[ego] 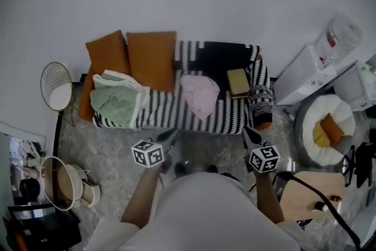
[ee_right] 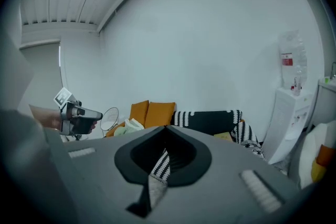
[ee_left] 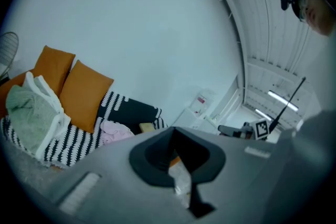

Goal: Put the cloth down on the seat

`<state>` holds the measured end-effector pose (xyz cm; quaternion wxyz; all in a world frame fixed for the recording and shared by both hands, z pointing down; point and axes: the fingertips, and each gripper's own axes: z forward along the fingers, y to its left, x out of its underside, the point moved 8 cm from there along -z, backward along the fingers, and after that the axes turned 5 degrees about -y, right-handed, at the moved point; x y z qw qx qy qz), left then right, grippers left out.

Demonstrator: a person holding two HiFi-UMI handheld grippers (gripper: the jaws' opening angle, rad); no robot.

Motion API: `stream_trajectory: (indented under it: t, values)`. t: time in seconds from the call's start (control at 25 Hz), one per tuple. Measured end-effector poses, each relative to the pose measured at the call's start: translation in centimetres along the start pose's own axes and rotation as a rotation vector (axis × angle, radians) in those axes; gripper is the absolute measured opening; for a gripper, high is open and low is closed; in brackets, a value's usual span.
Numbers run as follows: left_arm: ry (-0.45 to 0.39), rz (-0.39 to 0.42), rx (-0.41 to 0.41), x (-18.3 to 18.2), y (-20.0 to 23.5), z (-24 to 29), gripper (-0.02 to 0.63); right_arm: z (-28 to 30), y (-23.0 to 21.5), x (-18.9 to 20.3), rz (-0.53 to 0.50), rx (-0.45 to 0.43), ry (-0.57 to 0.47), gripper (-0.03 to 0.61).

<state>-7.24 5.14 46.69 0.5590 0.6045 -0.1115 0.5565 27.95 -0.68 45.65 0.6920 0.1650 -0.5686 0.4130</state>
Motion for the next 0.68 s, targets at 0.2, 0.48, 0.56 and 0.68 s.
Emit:
stream_trajectory:
  t: [0.2, 0.48, 0.56, 0.68]
  values:
    - [-0.004, 0.004, -0.005, 0.2, -0.7, 0.5, 0.002, -0.5, -0.8, 0.0, 0.005, -0.008, -0.007, 0.003]
    - [0.011, 0.018, 0.001, 0.0, -1.1, 0.7, 0.002, -0.3, -1.1, -0.2, 0.013, -0.002, -0.027, 0.003]
    - [0.014, 0.020, 0.000, 0.1, -1.1, 0.6, 0.002, -0.4, -1.0, -0.1, 0.013, -0.004, -0.028, 0.003]
    - [0.017, 0.024, 0.001, 0.3, -1.4, 0.6, 0.002, -0.6, -0.9, -0.1, 0.014, -0.009, -0.030, 0.003]
